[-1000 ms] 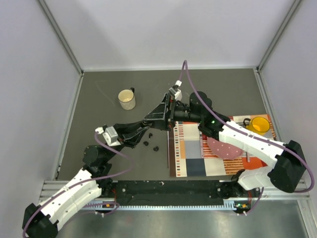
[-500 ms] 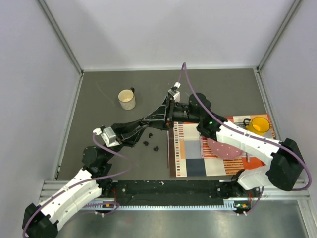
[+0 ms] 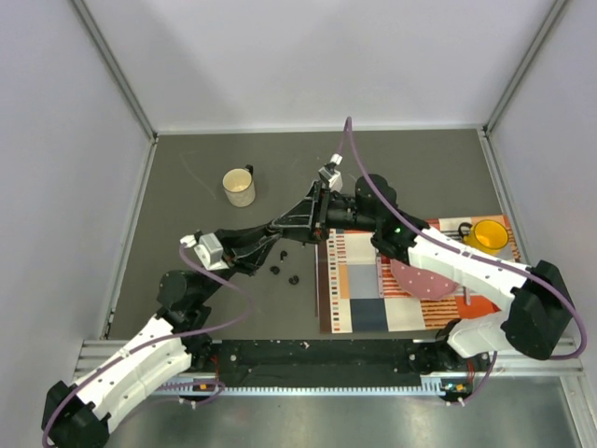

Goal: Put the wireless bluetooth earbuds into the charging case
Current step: Pick up the charging case at the center of the board, then open the charging case.

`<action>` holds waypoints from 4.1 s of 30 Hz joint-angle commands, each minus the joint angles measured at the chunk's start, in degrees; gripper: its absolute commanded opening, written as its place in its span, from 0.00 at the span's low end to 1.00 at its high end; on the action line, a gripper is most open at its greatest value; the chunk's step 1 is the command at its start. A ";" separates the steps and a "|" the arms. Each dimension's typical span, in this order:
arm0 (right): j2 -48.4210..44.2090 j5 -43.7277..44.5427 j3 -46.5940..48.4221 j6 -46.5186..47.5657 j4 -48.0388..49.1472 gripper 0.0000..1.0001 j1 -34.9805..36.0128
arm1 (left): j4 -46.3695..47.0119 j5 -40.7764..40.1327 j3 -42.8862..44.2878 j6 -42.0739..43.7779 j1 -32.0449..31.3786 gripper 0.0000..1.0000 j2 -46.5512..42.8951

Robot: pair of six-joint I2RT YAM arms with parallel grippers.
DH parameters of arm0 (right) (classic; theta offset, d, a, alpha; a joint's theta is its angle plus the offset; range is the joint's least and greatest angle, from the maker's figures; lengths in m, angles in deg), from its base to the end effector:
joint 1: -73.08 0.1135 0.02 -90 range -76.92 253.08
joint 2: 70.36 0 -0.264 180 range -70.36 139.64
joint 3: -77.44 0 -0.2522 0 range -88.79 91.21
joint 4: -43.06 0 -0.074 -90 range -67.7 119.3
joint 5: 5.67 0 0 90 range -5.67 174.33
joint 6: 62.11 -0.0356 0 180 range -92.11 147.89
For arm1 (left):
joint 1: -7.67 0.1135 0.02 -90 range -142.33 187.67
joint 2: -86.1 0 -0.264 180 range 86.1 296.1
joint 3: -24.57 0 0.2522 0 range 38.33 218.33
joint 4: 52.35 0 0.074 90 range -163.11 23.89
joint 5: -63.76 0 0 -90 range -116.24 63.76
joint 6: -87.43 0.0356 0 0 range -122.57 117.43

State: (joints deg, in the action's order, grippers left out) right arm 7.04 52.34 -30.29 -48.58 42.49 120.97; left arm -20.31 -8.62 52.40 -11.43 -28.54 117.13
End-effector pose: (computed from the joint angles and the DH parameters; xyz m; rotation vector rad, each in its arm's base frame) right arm 0.1988 0.2480 0.3382 -0.0096 2.1510 1.9453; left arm 0.1067 -0.0915 0.2876 0.5385 0.9972 -0.8679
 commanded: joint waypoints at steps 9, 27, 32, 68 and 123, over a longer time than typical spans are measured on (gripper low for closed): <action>-2.43 1.84 6.09 10.19 -8.61 0.04 0.62 | -7.82 0.92 5.09 -3.09 -0.18 0.40 3.86; -2.00 4.39 8.65 14.86 -17.15 0.03 0.97 | -6.96 1.97 5.27 -3.00 -0.27 0.45 4.04; -1.73 4.39 8.56 14.33 -16.53 0.04 0.97 | -5.82 1.89 4.48 -3.09 -0.18 0.42 3.95; -11.75 5.53 13.13 56.15 -29.09 0.85 1.75 | 17.39 8.82 -2.12 -17.41 -0.09 0.00 5.97; -7.71 7.03 15.59 49.49 -24.98 0.88 1.59 | 7.03 16.21 -0.97 -14.61 -0.18 0.00 1.68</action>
State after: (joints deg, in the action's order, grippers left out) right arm 0.36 60.86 -16.61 3.51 12.50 123.82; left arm -12.40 9.35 51.72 -27.91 -28.49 120.91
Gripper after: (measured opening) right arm 0.873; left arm 0.332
